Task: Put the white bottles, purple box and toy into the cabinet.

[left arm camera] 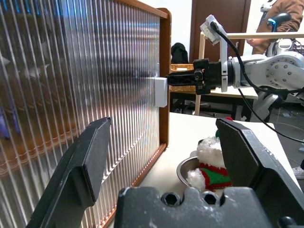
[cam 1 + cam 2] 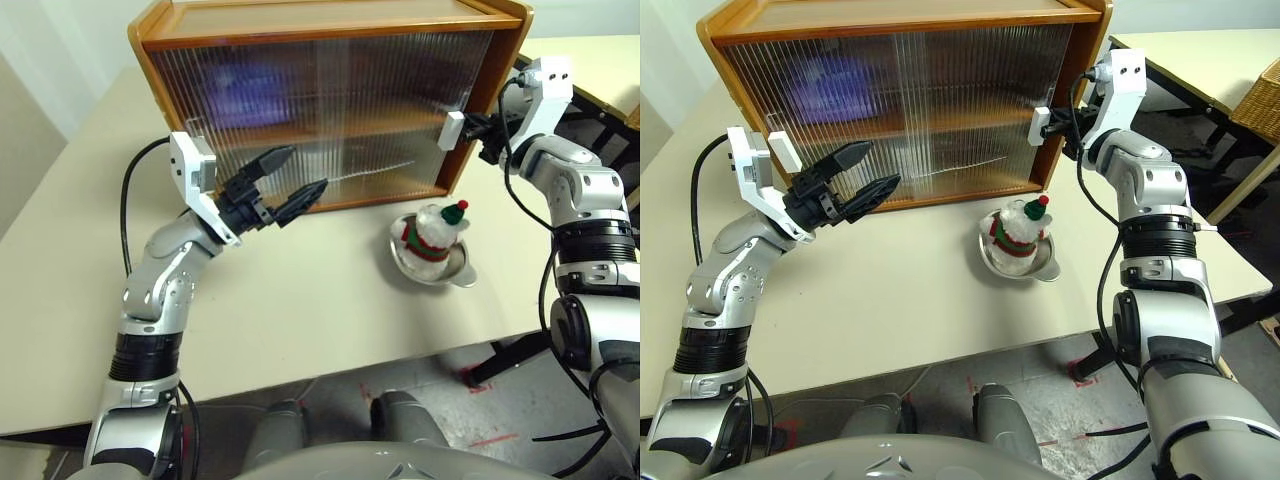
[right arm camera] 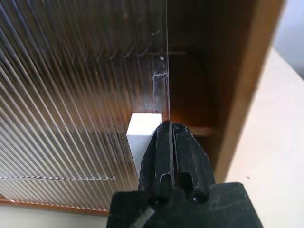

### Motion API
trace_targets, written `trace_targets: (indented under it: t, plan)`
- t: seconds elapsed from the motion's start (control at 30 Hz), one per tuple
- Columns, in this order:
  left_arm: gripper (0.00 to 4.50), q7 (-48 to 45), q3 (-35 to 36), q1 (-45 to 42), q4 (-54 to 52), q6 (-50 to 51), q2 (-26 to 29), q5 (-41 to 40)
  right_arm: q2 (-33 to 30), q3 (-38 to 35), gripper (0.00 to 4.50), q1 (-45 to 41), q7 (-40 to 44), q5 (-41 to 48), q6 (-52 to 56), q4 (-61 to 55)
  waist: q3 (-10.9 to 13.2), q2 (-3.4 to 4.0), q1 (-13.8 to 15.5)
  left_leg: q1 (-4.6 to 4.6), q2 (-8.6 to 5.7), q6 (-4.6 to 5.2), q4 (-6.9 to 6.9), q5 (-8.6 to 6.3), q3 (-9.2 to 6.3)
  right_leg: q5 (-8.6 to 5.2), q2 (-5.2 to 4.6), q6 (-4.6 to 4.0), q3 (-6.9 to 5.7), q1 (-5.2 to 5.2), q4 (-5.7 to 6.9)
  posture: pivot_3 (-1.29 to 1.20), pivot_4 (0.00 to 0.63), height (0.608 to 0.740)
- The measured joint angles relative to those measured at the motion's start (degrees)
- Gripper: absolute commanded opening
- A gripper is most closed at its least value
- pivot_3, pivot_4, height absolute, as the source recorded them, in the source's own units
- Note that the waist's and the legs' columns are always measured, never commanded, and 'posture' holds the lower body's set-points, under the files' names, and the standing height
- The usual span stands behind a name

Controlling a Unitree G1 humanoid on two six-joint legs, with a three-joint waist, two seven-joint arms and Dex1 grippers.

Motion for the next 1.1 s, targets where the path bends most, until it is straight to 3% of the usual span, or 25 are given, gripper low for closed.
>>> trace_targets:
  t: [0.5,1.1]
  plan:
    - [4.50,-0.01,0.00,0.00,0.01,-0.43,-0.01,0.06,7.45,3.34,0.03,0.30,-1.72,-0.04,8.30,-9.31,-0.01,0.03,-0.27,0.08,0.03,-0.18,-0.03,-0.11,0.01,0.00,0.00,-0.04,-0.02,-0.03,0.11,0.03,0.000,0.740]
    - [4.50,0.98,0.20,1.70,-0.49,-0.93,0.12,0.14,18.64,7.80,0.03,-3.90,-0.96,-0.06,8.52,-4.12,0.02,0.07,-0.23,0.06,0.04,-0.27,-0.04,-0.16,-0.03,0.00,0.02,-0.10,-0.06,-0.13,0.24,0.06,0.000,0.740]
